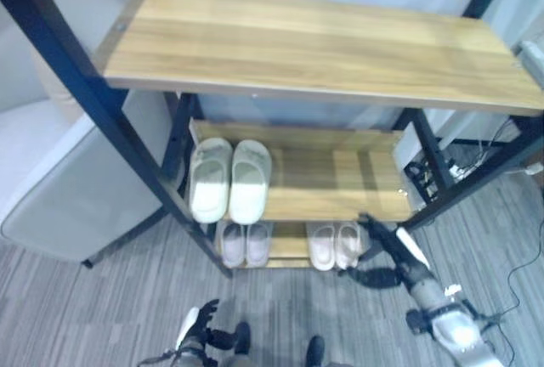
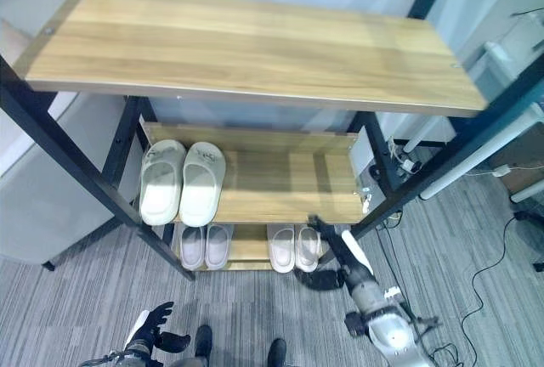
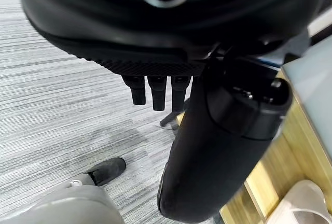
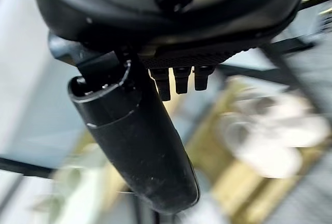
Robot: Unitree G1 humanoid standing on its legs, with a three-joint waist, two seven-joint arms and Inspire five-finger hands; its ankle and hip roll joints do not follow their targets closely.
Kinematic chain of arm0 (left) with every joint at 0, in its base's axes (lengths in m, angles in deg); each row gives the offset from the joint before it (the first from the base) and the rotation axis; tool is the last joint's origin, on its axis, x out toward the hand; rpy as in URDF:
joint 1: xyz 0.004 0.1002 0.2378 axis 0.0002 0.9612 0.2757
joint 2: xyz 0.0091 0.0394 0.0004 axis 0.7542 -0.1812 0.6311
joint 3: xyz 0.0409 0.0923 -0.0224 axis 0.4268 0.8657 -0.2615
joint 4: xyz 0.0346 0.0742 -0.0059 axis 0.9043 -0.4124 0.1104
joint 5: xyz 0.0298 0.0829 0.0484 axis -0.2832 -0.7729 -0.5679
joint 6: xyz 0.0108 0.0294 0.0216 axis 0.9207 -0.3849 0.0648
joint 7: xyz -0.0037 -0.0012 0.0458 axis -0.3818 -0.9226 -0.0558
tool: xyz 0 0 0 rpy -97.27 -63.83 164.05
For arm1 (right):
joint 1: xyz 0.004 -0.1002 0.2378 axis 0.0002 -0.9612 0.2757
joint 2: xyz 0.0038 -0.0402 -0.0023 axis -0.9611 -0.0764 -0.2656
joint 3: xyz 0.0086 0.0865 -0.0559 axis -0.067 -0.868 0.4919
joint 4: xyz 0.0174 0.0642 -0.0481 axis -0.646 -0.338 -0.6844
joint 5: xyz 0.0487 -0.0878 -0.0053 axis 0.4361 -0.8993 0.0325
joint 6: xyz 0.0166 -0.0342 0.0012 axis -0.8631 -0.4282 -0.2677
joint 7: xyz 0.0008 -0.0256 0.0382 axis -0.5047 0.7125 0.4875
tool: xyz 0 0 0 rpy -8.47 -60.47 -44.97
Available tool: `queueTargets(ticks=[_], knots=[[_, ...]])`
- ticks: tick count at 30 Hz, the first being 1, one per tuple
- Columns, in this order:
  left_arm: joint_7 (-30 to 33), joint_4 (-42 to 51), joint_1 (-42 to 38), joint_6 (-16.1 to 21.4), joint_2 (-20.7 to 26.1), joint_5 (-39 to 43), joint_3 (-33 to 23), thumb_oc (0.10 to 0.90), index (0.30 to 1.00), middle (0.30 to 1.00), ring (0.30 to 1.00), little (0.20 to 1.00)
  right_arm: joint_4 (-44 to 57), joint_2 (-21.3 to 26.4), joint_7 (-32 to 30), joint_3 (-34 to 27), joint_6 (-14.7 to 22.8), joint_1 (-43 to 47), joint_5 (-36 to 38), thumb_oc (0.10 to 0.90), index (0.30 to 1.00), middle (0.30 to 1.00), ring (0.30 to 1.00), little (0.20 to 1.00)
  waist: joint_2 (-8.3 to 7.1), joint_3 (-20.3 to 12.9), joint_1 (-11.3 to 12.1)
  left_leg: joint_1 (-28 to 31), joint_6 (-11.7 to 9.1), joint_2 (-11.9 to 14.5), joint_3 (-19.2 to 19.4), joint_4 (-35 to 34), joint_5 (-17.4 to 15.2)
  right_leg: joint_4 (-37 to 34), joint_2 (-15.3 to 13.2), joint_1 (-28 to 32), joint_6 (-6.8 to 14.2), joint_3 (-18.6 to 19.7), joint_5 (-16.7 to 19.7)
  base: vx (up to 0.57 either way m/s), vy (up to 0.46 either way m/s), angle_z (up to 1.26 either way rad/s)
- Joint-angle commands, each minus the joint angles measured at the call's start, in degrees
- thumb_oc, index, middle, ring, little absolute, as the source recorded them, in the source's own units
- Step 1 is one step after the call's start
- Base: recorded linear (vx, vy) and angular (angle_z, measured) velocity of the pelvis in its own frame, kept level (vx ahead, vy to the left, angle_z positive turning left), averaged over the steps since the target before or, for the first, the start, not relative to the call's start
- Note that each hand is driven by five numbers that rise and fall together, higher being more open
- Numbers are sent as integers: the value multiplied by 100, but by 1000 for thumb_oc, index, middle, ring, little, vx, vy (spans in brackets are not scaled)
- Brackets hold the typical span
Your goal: Arrange the slippers neatly on the shoe rack.
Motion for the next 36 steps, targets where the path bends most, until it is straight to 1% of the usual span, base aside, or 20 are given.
queueTargets(ticks=[1,6,8,9,10,13,14,18,20,23,25,26,27,28,29,31,32,34,35,36], knots=[[-31,-375,-182,186,-120,-257,147,800,900,900,900,900,-201,108,-320,125,326,255,-686,800,900,900,900,900,107,-229,-9,186,-206,144,222,-45,-299,245,141,188,269,126,-732,-114,-89,-6],[-49,-423,-303,176,-75,-243,305,800,900,900,900,900,-2257,-377,-727,499,142,671,-819,800,900,900,900,900,187,-81,44,89,-256,302,151,73,-88,178,298,303,154,263,-839,-122,-70,-4],[-19,-416,-343,180,-69,-241,366,800,900,900,900,900,-2797,-497,-885,592,72,864,-890,800,900,900,900,900,200,45,104,-140,-312,357,100,358,-11,132,298,351,108,255,-848,-181,-50,-1],[-19,-433,-398,178,-76,-222,394,800,900,900,900,900,-3032,-520,-947,642,22,974,-912,800,900,900,900,900,191,129,132,-261,-320,347,49,562,-51,143,277,326,86,263,-828,-237,-39,7],[-7,-472,-435,169,-101,-207,411,800,900,900,900,900,-3251,-564,-986,679,-20,1049,-930,800,900,900,900,900,151,190,152,-330,-324,271,-2,780,-158,173,221,273,66,260,-775,-254,-49,11],[-13,-581,-483,153,-153,-163,373,800,900,900,900,900,-3746,-689,-997,760,-54,1186,-943,800,900,900,900,900,0,217,72,-268,-221,11,-113,1520,-868,298,27,48,37,208,-610,-188,-29,13],[-25,-657,-475,156,-186,-157,357,800,900,900,900,900,-3875,-711,-997,796,-67,1217,-990,800,900,900,900,900,-14,199,56,-187,-194,-50,-164,1675,-1049,326,9,-5,40,214,-584,-93,19,12],[-35,-883,-462,152,-295,-158,328,800,900,900,900,900,-4371,-841,-950,911,-128,1308,-1166,800,900,900,900,900,2,109,-13,230,-103,-266,-426,1853,-1496,483,32,-204,43,311,-498,-47,64,-14],[-35,-905,-522,160,-310,-184,371,800,900,900,900,900,-4604,-929,-918,915,-169,1342,-1140,800,900,900,900,900,43,94,-75,471,-36,-331,-462,1553,-1655,595,27,-342,82,314,-459,-39,107,-5],[-50,-921,-631,149,-276,-255,454,800,900,900,900,900,-4989,-1036,-955,920,-270,1475,-1143,800,900,900,900,900,47,129,-122,591,53,-390,-432,1159,-1646,757,-84,-631,207,355,-264,-94,137,2],[-60,-910,-658,150,-249,-259,484,800,900,900,900,900,-5070,-1061,-982,924,-307,1516,-1169,800,900,900,900,900,39,163,-118,602,101,-430,-467,1072,-1642,842,-127,-751,260,405,-198,-79,105,2],[-69,-931,-681,157,-242,-292,525,800,900,900,900,900,-5194,-1106,-1003,916,-338,1571,-1159,800,900,900,900,900,32,204,-124,603,137,-471,-523,992,-1618,900,-179,-856,336,462,-106,-155,134,4],[-70,-947,-742,156,-166,-345,574,800,900,900,900,900,-5326,-1148,-1021,907,-388,1667,-1166,800,900,900,900,900,12,313,-153,543,189,-495,-558,941,-1545,1055,-257,-1107,480,640,81,-256,159,4],[-72,-973,-847,153,-106,-344,596,800,900,900,900,900,-5395,-1175,-1008,921,-428,1750,-1145,800,900,900,900,900,-2,378,-166,413,226,-490,-591,989,-1495,1145,-229,-1234,563,865,78,-384,180,-1],[-96,-940,-927,152,-10,-353,628,800,900,900,900,900,-5458,-1224,-998,951,-459,1765,-1094,800,900,900,900,900,-4,407,-176,200,329,-531,-661,1016,-1389,1378,-4,-1253,522,1344,-134,-269,106,-2],[-98,-939,-927,151,-6,-352,628,800,900,900,900,900,-5463,-1228,-999,952,-457,1767,-1094,800,900,900,900,900,-9,406,-157,195,330,-530,-642,1035,-1411,1412,-1,-1273,521,1365,-158,-156,69,7],[-108,-923,-911,132,59,-337,589,800,900,900,900,900,-5615,-1256,-947,985,-487,1724,-1112,800,900,900,900,900,19,313,-82,36,397,-511,-624,996,-1251,1651,102,-1032,402,1426,-383,-142,58,22],[-123,-935,-886,128,65,-340,579,800,900,900,900,900,-5646,-1280,-921,994,-479,1697,-1109,800,900,900,900,900,38,265,-38,40,413,-492,-626,920,-1206,1757,145,-942,353,1415,-492,-127,49,26],[-169,-927,-851,126,96,-369,608,800,900,900,900,900,-5713,-1311,-897,1010,-471,1645,-1170,800,900,900,900,900,30,133,53,41,396,-475,-618,728,-1066,1785,234,-690,352,1382,-680,-118,11,4],[-167,-919,-849,136,109,-382,600,800,900,900,900,900,-5735,-1317,-887,1022,-487,1650,-1189,800,900,900,900,900,-25,79,115,11,360,-489,-560,681,-1020,1577,187,-486,356,1317,-711,-116,-32,-15]])
